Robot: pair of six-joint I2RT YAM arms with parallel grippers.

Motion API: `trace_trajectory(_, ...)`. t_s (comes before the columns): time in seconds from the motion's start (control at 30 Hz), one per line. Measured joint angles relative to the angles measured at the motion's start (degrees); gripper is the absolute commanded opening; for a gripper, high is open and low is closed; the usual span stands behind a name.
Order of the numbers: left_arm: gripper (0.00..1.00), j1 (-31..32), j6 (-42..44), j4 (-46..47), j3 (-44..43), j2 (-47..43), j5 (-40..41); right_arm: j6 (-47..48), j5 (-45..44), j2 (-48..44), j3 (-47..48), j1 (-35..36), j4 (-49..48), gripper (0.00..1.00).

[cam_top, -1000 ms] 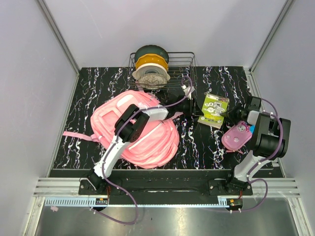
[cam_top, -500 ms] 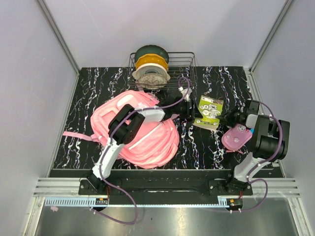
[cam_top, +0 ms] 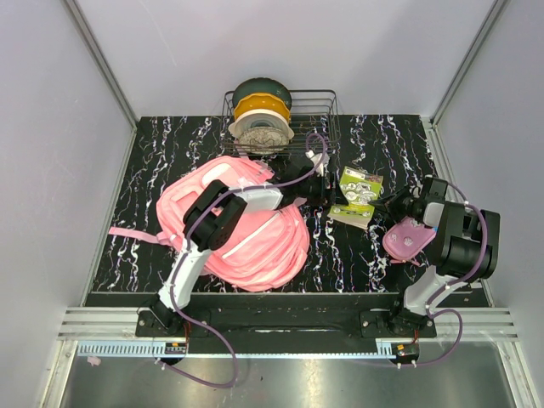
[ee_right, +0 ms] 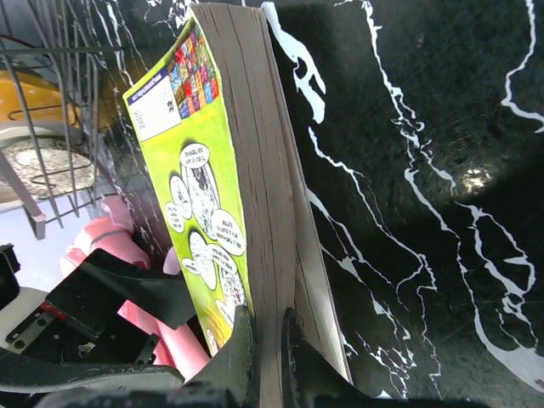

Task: Pack the student bag
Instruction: Pick up the book from the center of the board.

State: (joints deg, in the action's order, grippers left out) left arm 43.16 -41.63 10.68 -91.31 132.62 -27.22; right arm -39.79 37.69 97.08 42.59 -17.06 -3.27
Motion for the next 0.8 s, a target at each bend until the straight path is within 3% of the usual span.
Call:
trace_trajectory(0.07, 0.91, 0.0, -0.3, 0.7, 0.5, -0.2, 0.1, -0.9, 1.0, 0.0, -1.0, -0.4, -1.7, 0.0)
trace_trajectory(0.27, 0.91, -0.2, -0.9, 3.6, 3.3, -1.4, -0.2, -6.2, 9.3, 0.8, -5.5, -2.6, -7.3, 0.0)
trace_trajectory(0.4, 0.81, -0.6, -1.3, 4.2, 3.3, -1.4, -1.2, -7.7, 11.6, 1.3, -6.2, -3.2, -9.2, 0.0)
trace_trajectory(0.43, 0.67, -0.6, -1.6, 4.6, 3.3, -1.4, -1.4, -7.9, 11.8, 1.3, -6.2, -3.2, -9.4, 0.0)
trace_trajectory(0.53, 0.47, -0.6, -2.5, 5.5, 3.1, -1.4, -1.9, -8.4, 12.3, 1.3, -6.3, -3.3, -10.2, 0.0)
trace_trajectory(0.57, 0.33, -0.6, -2.9, 5.6, 3.0, -1.4, -2.0, -8.6, 12.6, 1.3, -6.4, -3.3, -10.5, 0.0)
trace_trajectory(0.63, 0.2, -0.7, -3.8, 5.8, 2.7, -1.4, -2.1, -8.8, 12.9, 1.3, -6.4, -3.6, -10.6, 0.0)
trace_trajectory(0.67, 0.04, -0.7, -4.4, 6.2, 2.7, -1.4, -2.2, -8.7, 13.0, 1.3, -6.5, -3.6, -10.6, 0.01)
trace_trajectory(0.7, 0.0, -0.7, -4.7, 7.1, 2.6, -1.4, -2.7, -8.6, 12.8, 1.3, -6.6, -3.6, -10.6, 0.04)
trace_trajectory(0.8, 0.0, -0.6, -5.5, 7.6, 2.2, -1.4, -3.2, -8.5, 12.9, 1.3, -6.7, -3.8, -10.7, 0.29)
